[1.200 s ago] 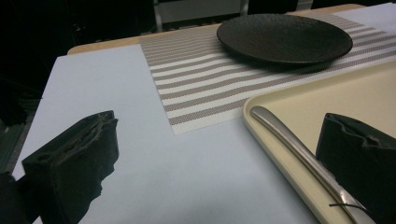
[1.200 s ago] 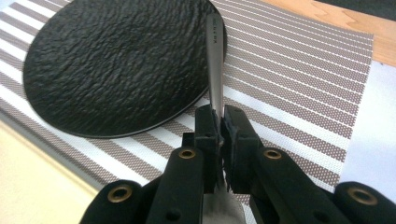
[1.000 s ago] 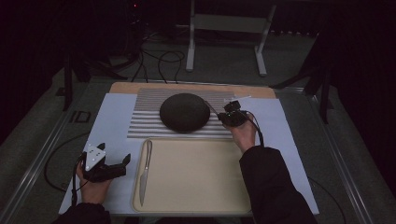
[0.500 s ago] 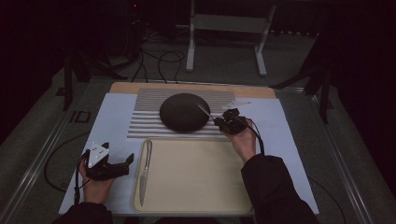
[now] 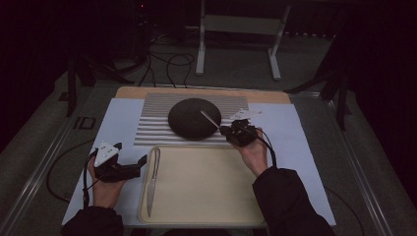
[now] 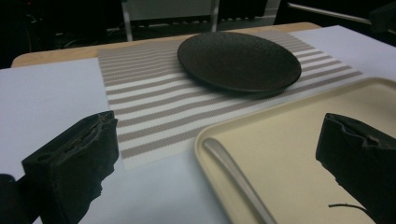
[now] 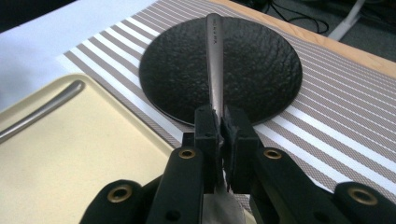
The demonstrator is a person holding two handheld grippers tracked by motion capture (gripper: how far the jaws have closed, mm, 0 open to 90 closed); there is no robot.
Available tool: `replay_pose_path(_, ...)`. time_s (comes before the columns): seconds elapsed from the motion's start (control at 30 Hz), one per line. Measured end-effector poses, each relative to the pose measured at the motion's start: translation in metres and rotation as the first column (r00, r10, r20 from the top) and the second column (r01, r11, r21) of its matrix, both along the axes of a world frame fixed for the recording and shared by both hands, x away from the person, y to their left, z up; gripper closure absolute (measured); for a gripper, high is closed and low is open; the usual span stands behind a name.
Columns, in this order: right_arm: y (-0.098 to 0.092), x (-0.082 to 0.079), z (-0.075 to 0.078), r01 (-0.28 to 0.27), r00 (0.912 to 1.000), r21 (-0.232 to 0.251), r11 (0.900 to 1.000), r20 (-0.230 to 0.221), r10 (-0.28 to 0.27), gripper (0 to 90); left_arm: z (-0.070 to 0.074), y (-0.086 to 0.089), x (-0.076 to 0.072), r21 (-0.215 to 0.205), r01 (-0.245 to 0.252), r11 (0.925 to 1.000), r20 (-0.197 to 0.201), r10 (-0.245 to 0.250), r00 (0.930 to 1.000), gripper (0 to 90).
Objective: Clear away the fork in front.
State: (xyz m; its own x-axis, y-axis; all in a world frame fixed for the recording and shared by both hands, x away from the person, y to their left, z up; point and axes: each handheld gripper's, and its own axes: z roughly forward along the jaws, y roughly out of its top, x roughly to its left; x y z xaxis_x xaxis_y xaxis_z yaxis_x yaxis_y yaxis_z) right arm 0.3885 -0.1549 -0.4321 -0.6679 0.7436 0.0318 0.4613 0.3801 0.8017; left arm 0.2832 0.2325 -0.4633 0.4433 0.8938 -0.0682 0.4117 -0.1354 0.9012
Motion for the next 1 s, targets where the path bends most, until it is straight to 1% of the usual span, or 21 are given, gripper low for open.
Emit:
replay_pose_path(0.17,0.005,-0.007,0.004,-0.025,0.9995,0.013,1.000,0.019,0.025,86.2,0.004,-0.012,0.008,0.004,0.027,0.9996,-0.003,-0.027,0.9996,0.0)
replay_pose_path(0.2,0.005,-0.007,0.004,-0.025,0.9995,0.013,1.000,0.019,0.025,86.2,0.004,-0.012,0.008,0.004,0.027,0.9996,-0.003,-0.027,0.9996,0.0)
replay_pose_path(0.23,0.007,-0.009,0.005,-0.028,0.9994,0.018,0.999,0.021,0.028,86.2,0.006,-0.016,0.012,-0.002,0.035,0.9994,-0.001,-0.035,0.9994,0.0)
replay_pose_path(0.27,0.009,-0.012,0.006,-0.039,0.9989,0.021,0.999,0.027,0.038,86.2,0.006,-0.017,0.012,-0.002,0.037,0.9993,0.000,-0.037,0.9993,0.0)
replay_pose_path(0.53,0.018,-0.021,0.008,-0.076,0.9962,0.036,0.996,0.045,0.074,86.2,0.010,-0.027,0.026,-0.022,0.053,0.9984,-0.005,-0.053,0.9986,0.1)
replay_pose_path(0.6,0.020,-0.023,0.009,-0.084,0.9954,0.040,0.996,0.049,0.082,86.2,0.011,-0.030,0.028,-0.030,0.051,0.9983,0.000,-0.051,0.9987,0.1)
replay_pose_path(0.67,0.022,-0.025,0.010,-0.093,0.9945,0.047,0.995,0.053,0.091,86.2,0.013,-0.033,0.030,-0.028,0.056,0.9981,0.006,-0.056,0.9984,0.4)
replay_pose_path(0.8,0.026,-0.029,0.010,-0.109,0.9924,0.049,0.993,0.063,0.105,86.2,0.013,-0.040,0.033,-0.024,0.073,0.9971,0.004,-0.072,0.9974,0.5)
replay_pose_path(0.87,0.028,-0.031,0.011,-0.112,0.9920,0.050,0.992,0.064,0.109,86.3,0.014,-0.043,0.035,-0.029,0.080,0.9964,0.002,-0.080,0.9968,0.5)
replay_pose_path(0.93,0.029,-0.032,0.012,-0.118,0.9911,0.052,0.992,0.068,0.115,86.2,0.013,-0.045,0.037,-0.037,0.094,0.9949,-0.001,-0.094,0.9955,0.6)
replay_pose_path(1.0,0.031,-0.034,0.012,-0.123,0.9903,0.053,0.991,0.070,0.120,86.3,0.013,-0.048,0.038,-0.038,0.119,0.9922,-0.002,-0.119,0.9929,2.5)
